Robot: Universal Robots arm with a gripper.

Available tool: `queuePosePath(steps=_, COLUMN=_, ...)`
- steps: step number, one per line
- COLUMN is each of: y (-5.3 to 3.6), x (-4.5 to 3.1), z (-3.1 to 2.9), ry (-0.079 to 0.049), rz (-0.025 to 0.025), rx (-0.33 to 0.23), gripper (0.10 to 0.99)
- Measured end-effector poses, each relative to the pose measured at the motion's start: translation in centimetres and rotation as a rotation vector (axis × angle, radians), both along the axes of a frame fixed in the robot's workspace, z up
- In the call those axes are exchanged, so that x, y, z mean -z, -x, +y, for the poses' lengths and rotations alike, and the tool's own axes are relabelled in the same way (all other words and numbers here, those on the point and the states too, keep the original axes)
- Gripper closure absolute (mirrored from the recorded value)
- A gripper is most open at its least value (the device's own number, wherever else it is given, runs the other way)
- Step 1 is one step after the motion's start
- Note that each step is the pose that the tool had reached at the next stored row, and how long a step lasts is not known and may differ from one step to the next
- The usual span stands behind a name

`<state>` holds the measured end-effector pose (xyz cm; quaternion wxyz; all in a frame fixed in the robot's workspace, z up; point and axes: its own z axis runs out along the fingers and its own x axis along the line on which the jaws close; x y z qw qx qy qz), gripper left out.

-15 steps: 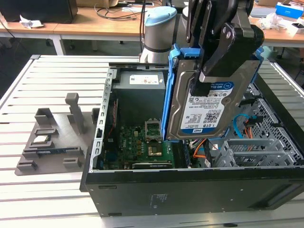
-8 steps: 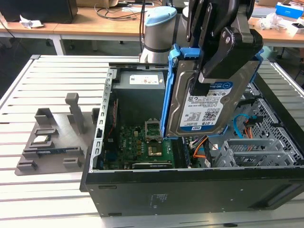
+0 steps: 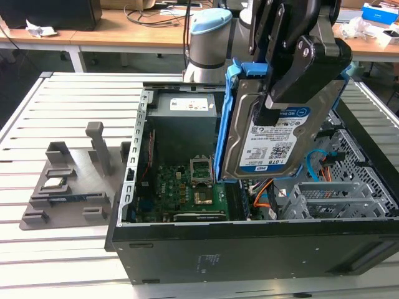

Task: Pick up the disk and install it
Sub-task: 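Pick up the disk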

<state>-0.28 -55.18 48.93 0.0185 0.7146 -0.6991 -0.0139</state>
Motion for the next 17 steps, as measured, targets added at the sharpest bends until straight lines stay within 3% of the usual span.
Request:
queuePosePath(steps=10, y=-3.08, x=0.00, z=0.00, ry=0.001, rz=0.0001, rx=0.003, gripper=0.722)
queuePosePath(steps=17, y=-4.77, x=0.00, z=0.00, ry=0.001, rz=0.0003, rx=0.004, gripper=0.722)
